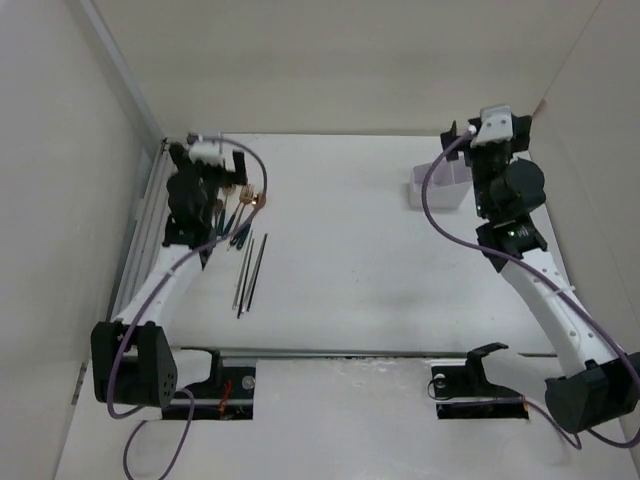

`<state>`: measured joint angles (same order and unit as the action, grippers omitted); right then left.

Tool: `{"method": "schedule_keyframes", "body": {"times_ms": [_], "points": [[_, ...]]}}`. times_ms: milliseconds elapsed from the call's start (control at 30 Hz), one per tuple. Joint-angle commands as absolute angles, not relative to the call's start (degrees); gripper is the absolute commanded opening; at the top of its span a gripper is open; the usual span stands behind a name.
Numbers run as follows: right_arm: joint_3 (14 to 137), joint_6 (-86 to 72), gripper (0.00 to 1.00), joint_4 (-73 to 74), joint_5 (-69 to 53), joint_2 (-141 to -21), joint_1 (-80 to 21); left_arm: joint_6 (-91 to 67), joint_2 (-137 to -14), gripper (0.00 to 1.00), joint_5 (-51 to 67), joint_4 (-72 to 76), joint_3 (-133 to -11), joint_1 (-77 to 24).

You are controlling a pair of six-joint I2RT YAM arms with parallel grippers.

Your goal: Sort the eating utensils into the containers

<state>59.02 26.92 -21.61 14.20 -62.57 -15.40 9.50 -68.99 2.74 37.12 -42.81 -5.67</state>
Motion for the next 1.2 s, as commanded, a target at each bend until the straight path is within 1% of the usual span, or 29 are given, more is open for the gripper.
{"method": "schedule_keyframes", "body": {"times_ms": [0,33,67,100,133,167,200,233,267,300,333,367,400,433,467,500,533,567,600,633,667,767,833,1033,1167], "points": [[68.53,41.54,1.0,-10.9,32.92,-68.52,-18.19,15.28,-73.35,1.0,-4.47,15.15,-64.16,-5.71],[70.9,42.36,1.0,-10.9,37.05,-70.64,-18.89,17.03,-75.3,1.0,-3.87,6.07,-68.95,-5.71],[75.89,42.36,1.0,-10.9,45.53,-72.84,-19.42,18.96,-77.5,1.0,-1.87,0.06,-74.04,-5.71],[78.29,40.97,1.0,-10.9,49.88,-75.21,-19.42,20.81,-83.18,1.0,0.68,-6.35,-79.57,-4.84],[80.49,38.52,1.0,-10.9,53.31,-80.02,-19.42,20.83,-86.54,1.0,2.88,-19.21,-91.2,-4.83],[82.51,38.5,1.0,-8.81,56.92,-82.24,-21.16,20.83,-90.14,1.0,7.86,-25.43,-97.23,-4.05],[86.53,38.5,1.0,-5.92,56.43,-84.35,-21.88,20.05,-93.92,1.0,11.04,-31.14,-102.86,-3.43],[88.57,36.67,1.0,-2.06,54.86,-88.12,-22.84,20.04,-101.79,1.0,14.47,-36.6,-113.97,-2.21],[93.47,34.91,0.87,8.51,48.32,-89.89,-24.85,18.65,-105.78,1.0,18.16,-45.7,-118.95,-1.59],[96.82,31.93,0.83,14.18,43.73,-91.65,-25.39,17.15,-109.56,1.0,18.19,-49.44,-123.53,-0.97],[100.42,27.82,0.77,19.98,38.03,-95.06,-25.4,15.57,-116.3,1.0,18.19,-53.05,-127.84,0.51],[103.77,20.46,0.72,28.74,30.83,-96.49,-24.79,12.08,-118.28,0.97,18.19,-56.22,-130.58,1.66],[105.97,17.61,0.67,30.65,17.19,-97.55,-23.04,12.04,-118.3,0.95,17.85,-55.12,-128.17,2.45],[107.48,14.79,0.67,31.37,11.74,-98.34,-22.33,12.04,-117.0,0.92,15.84,-52.85,-124.14,2.46],[107.49,10.59,0.66,31.38,7.08,-98.96,-21.72,12.04,-113.42,0.86,14.6,-49.86,-115.14,4.46],[107.49,8.98,0.64,29.64,3.73,-99.83,-21.71,12.04,-111.73,0.82,14.59,-44.35,-111.48,5.35],[106.27,7.92,0.62,28.75,-0.75,-99.84,-21.71,12.56,-110.75,0.75,14.59,-42.56,-108.92,6.14],[106.26,6.87,0.6,28.04,-2.1,-100.8,-22.32,12.57,-110.74,0.67,12.94,-41.32,-107.33,6.67],[105.65,5.2,0.57,28.04,-3.07,-101.85,-22.85,12.57,-111.35,0.57,11.7,-40.79,-106.53,7.38],[105.64,4.66,0.52,27.34,-5.25,-102.39,-24.07,12.57,-112.4,0.54,11.08,-41.3,-106.52,7.38],[104.6,3.96,0.5,26.55,-6.06,-102.91,-24.69,13.26,-114.07,0.52,11.07,-41.31,-106.52,8.08],[102.14,3.96,0.45,23.91,-6.59,-102.92,-26.54,13.97,-115.22,0.48,11.78,-40.79,-104.6,8.79],[101.61,2.82,0.45,23.3,-5.46,-102.92,-27.15,15.29,-115.22,0.48,11.78,-39.65,-101.36,8.79],[99.85,1.58,0.39,22.76,-4.83,-103.45,-27.16,15.29,-115.75,0.48,13.8,-35.17,-92.65,8.79],[99.32,1.05,0.37,22.76,-4.83,-103.45,-27.16,14.77,-115.75,0.48,11.61,-31.92,-90.71,7.56]]}}
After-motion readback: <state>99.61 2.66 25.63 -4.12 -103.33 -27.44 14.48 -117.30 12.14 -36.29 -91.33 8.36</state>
